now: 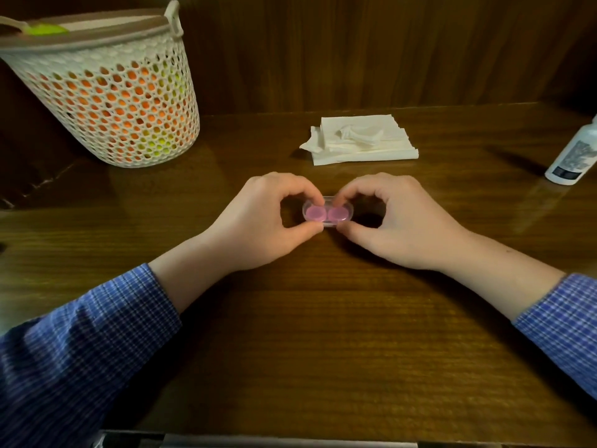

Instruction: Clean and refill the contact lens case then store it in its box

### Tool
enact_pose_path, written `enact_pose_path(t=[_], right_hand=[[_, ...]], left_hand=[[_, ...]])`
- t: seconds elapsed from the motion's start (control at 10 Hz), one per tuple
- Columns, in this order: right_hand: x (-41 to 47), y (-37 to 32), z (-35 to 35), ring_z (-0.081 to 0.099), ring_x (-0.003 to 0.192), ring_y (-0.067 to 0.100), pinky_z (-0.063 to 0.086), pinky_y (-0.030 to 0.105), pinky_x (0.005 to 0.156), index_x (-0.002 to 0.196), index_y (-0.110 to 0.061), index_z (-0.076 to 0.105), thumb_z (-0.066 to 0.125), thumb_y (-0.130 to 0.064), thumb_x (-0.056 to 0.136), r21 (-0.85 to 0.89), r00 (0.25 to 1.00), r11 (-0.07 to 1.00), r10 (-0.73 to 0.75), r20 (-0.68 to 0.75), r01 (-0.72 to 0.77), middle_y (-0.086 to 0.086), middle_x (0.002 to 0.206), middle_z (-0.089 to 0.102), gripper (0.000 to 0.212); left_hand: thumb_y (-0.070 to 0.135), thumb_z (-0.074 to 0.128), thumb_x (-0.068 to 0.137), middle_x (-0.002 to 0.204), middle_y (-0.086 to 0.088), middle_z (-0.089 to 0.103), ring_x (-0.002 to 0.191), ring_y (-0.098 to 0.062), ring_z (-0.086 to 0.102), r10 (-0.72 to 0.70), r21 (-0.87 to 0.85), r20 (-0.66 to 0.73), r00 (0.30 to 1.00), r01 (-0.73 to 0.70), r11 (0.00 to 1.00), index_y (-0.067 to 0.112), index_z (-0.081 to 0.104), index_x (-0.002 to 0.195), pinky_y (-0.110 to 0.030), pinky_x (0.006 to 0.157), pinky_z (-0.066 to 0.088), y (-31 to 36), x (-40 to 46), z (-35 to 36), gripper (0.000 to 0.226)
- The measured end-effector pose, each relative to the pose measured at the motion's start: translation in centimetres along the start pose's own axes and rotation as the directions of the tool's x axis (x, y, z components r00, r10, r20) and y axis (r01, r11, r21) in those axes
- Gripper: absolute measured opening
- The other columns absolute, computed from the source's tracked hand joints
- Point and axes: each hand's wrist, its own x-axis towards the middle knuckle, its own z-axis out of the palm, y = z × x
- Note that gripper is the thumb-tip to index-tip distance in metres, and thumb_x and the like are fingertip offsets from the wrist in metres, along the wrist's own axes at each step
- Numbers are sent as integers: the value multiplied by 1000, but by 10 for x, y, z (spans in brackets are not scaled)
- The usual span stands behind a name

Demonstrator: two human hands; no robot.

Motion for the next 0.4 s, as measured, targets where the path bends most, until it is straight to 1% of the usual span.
enact_pose_path(t=[0.1, 0.2, 0.3, 0.4], right_hand=[[-1, 6, 2, 54, 102, -1, 41, 20, 79, 102, -41, 69, 75, -41, 82, -51, 1000, 999, 18, 21, -17, -26, 99, 62, 21], [-2, 7, 0, 52, 100, -6, 38, 17, 77, 99, -42, 68, 74, -40, 79, -70, 1000, 997, 24, 16, -23, -28, 98, 59, 21], [-3, 4, -1, 53, 106, -5, 40, 20, 85, 98, -40, 69, 72, -42, 81, -22, 999, 999, 38, 7, -37, -28, 102, 62, 17], [-9, 1, -4, 57, 107, -3, 43, 19, 90, 102, -39, 68, 69, -41, 86, 57, 985, 997, 70, -161, -61, -27, 103, 63, 17]], left_hand=[[32, 78, 88, 105, 22, 68, 109, 7, 58, 10, -19, 45, 999, -9, 1000, 30, 74, 109, -2, 91, 41, 0, 1, 6, 21], [30, 78, 90, 103, 20, 70, 109, 9, 57, 11, -56, 55, 998, -8, 998, 29, 75, 106, 2, 91, 38, 1, 4, 10, 17], [30, 76, 91, 117, 13, 67, 114, 0, 59, 13, -76, 52, 999, -9, 997, 27, 76, 106, -14, 98, 47, -1, 4, 9, 16], [33, 73, 92, 136, 13, 53, 125, -1, 49, -52, -130, -26, 998, 48, 990, 35, 72, 108, -16, 98, 42, 1, 2, 7, 17]])
